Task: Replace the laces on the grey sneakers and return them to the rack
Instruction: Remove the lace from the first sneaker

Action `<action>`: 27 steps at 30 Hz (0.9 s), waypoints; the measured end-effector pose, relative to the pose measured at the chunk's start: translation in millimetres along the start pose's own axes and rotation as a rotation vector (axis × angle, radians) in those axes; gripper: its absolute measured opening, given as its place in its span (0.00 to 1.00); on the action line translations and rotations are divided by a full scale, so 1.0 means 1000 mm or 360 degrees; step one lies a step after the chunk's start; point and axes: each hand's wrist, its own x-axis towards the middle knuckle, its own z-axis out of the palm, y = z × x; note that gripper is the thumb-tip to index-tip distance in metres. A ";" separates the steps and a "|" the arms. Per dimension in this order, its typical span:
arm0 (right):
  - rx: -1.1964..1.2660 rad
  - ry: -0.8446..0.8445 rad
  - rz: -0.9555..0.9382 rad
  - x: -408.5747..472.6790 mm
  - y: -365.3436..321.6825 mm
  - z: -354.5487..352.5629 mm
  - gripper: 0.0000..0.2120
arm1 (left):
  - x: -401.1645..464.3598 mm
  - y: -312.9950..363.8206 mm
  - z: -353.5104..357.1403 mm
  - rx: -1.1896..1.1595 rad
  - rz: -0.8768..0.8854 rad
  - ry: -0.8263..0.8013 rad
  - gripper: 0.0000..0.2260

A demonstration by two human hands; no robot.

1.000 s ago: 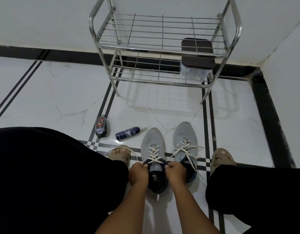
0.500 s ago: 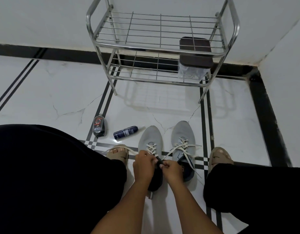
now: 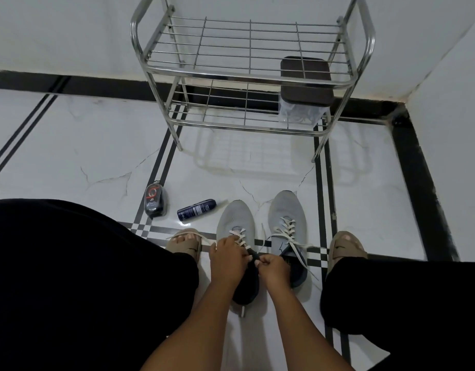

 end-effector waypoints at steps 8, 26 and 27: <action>-0.0046 0.0031 -0.0013 0.004 0.003 -0.001 0.07 | 0.012 -0.013 -0.035 -0.2986 -0.1560 0.0602 0.13; -0.0464 0.0036 -0.0518 -0.001 -0.018 0.000 0.11 | 0.004 -0.017 -0.031 -0.0794 -0.1086 0.0642 0.08; -0.0565 0.0039 -0.0651 0.000 -0.022 0.003 0.11 | -0.002 -0.015 -0.025 -0.0628 -0.0944 0.0503 0.08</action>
